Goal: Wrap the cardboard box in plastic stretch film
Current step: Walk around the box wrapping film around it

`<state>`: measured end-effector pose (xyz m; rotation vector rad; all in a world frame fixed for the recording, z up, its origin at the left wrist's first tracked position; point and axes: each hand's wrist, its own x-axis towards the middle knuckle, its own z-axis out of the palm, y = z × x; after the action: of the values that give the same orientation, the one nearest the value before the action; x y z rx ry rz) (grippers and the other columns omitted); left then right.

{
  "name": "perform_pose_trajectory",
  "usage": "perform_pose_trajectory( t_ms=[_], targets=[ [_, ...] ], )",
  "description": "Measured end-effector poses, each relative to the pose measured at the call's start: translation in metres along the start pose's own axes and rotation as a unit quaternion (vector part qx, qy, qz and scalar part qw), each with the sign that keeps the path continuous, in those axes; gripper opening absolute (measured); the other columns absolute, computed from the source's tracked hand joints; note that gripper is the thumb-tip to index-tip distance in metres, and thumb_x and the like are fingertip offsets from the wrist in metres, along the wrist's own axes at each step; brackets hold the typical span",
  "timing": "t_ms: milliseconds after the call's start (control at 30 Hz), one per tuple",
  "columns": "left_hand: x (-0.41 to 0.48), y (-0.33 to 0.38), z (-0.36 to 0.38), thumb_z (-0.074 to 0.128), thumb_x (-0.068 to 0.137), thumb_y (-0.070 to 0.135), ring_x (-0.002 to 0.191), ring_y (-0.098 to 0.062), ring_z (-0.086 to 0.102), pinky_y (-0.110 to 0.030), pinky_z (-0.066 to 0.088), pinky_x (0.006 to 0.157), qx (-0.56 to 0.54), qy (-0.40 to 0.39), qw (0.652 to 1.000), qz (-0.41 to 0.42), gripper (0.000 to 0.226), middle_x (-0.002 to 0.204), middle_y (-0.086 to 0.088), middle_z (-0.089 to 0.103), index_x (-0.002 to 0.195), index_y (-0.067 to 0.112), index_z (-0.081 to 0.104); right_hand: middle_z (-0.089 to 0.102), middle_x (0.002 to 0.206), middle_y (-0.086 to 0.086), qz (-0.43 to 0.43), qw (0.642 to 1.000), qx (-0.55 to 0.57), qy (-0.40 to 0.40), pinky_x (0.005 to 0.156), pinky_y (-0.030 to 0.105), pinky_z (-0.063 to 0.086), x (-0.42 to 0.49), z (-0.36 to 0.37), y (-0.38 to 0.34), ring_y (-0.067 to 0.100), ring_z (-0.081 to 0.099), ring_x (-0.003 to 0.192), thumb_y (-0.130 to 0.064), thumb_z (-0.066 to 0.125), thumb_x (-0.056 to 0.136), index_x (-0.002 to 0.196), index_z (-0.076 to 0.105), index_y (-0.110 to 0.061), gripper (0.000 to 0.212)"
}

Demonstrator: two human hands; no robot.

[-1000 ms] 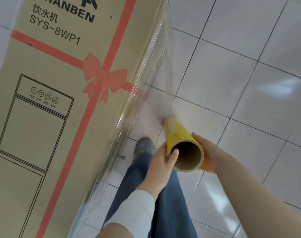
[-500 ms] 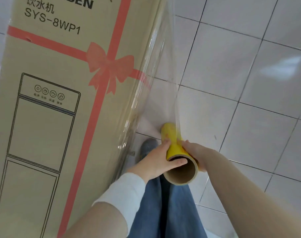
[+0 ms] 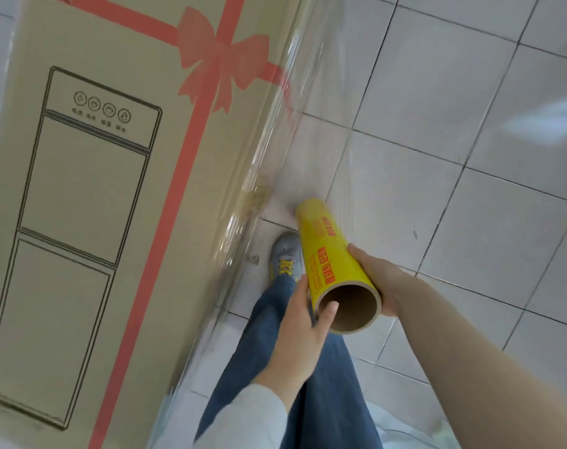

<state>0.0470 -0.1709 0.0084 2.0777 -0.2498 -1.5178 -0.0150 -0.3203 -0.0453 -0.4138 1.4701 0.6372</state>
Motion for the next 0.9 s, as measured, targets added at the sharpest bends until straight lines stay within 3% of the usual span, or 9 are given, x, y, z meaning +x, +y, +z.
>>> perform_pose_trajectory(
  t_ms=[133, 200, 300, 433, 533, 633, 733, 833, 900],
  targets=[
    [-0.003, -0.012, -0.018, 0.053, 0.082, 0.055, 0.144, -0.006, 0.003, -0.027, 0.011, 0.115, 0.034, -0.062, 0.997, -0.041, 0.080, 0.158, 0.011, 0.001, 0.147, 0.030, 0.013, 0.064, 0.113, 0.019, 0.015, 0.986, -0.158, 0.059, 0.095, 0.049, 0.050, 0.009, 0.009, 0.016, 0.036, 0.064, 0.102, -0.059, 0.044, 0.090, 0.123, 0.051, -0.009, 0.061],
    [0.004, -0.008, -0.028, 0.056, 0.082, 0.053, 0.144, -0.005, -0.002, -0.032, 0.009, 0.117, 0.043, -0.091, 0.995, -0.025, 0.089, 0.157, 0.014, -0.008, 0.148, 0.031, 0.001, 0.062, 0.118, 0.018, 0.004, 0.973, -0.213, 0.090, 0.099, 0.051, 0.047, 0.018, 0.009, 0.022, 0.037, 0.062, 0.106, -0.067, 0.037, 0.085, 0.127, 0.049, -0.013, 0.070],
    [0.022, 0.005, -0.035, 0.055, 0.086, 0.044, 0.142, -0.004, 0.008, -0.024, 0.013, 0.112, 0.102, -0.166, 0.980, 0.048, 0.076, 0.152, 0.017, 0.011, 0.147, 0.030, 0.012, 0.064, 0.117, 0.018, 0.003, 0.977, -0.200, 0.078, 0.097, 0.053, 0.048, 0.019, 0.015, 0.021, 0.039, 0.063, 0.107, -0.067, 0.040, 0.079, 0.124, 0.054, -0.012, 0.073],
    [0.032, -0.003, -0.030, 0.052, 0.086, 0.050, 0.134, -0.015, 0.033, -0.030, 0.029, 0.110, 0.179, -0.146, 0.970, 0.081, 0.068, 0.147, 0.003, 0.032, 0.144, 0.024, 0.027, 0.065, 0.117, 0.017, 0.012, 0.993, -0.102, 0.059, 0.100, 0.051, 0.046, 0.015, 0.013, 0.030, 0.037, 0.062, 0.111, -0.069, 0.045, 0.081, 0.120, 0.056, -0.011, 0.071],
    [0.019, -0.029, -0.033, 0.053, 0.085, 0.052, 0.130, -0.014, 0.039, -0.037, 0.036, 0.109, 0.087, -0.094, 0.991, 0.048, 0.069, 0.142, 0.002, 0.038, 0.143, 0.024, 0.028, 0.065, 0.112, 0.014, 0.009, 0.998, 0.028, 0.064, 0.096, 0.041, 0.047, 0.014, 0.015, 0.051, 0.031, 0.062, 0.104, -0.060, 0.049, 0.088, 0.122, 0.054, -0.012, 0.059],
    [-0.007, -0.045, -0.034, 0.052, 0.089, 0.043, 0.121, -0.006, 0.046, -0.022, 0.038, 0.103, -0.016, -0.047, 0.998, 0.040, 0.060, 0.133, 0.006, 0.047, 0.141, 0.023, 0.031, 0.069, 0.088, 0.015, 0.022, 0.995, 0.098, -0.002, 0.070, 0.035, 0.051, 0.006, 0.033, 0.068, 0.029, 0.063, 0.079, -0.053, 0.049, 0.091, 0.115, 0.057, -0.008, 0.052],
    [-0.027, -0.055, -0.034, 0.048, 0.091, 0.038, 0.120, -0.004, 0.045, -0.012, 0.035, 0.094, -0.032, -0.016, 0.999, 0.014, 0.051, 0.131, 0.012, 0.046, 0.138, 0.028, 0.032, 0.067, 0.102, 0.018, 0.021, 0.995, 0.093, -0.004, 0.077, 0.039, 0.052, 0.005, 0.052, 0.077, 0.031, 0.064, 0.084, -0.057, 0.057, 0.084, 0.123, 0.054, -0.009, 0.062],
    [-0.033, -0.064, -0.048, 0.053, 0.088, 0.042, 0.123, -0.005, 0.044, -0.001, 0.033, 0.084, 0.014, -0.060, 0.998, 0.002, 0.036, 0.125, 0.014, 0.045, 0.119, 0.043, 0.035, 0.066, 0.105, 0.019, 0.021, 0.999, 0.036, 0.019, 0.087, 0.042, 0.052, 0.009, 0.059, 0.082, 0.033, 0.064, 0.090, -0.056, 0.055, 0.087, 0.119, 0.055, -0.006, 0.059],
    [-0.031, -0.068, -0.058, 0.054, 0.084, 0.051, 0.139, -0.009, 0.023, -0.009, 0.024, 0.101, 0.072, -0.107, 0.992, -0.005, 0.058, 0.146, 0.007, 0.030, 0.134, 0.032, 0.031, 0.066, 0.112, 0.021, 0.029, 0.997, -0.056, 0.049, 0.097, 0.045, 0.049, 0.008, 0.066, 0.083, 0.035, 0.064, 0.100, -0.055, 0.052, 0.089, 0.120, 0.056, -0.006, 0.058]
  ],
)
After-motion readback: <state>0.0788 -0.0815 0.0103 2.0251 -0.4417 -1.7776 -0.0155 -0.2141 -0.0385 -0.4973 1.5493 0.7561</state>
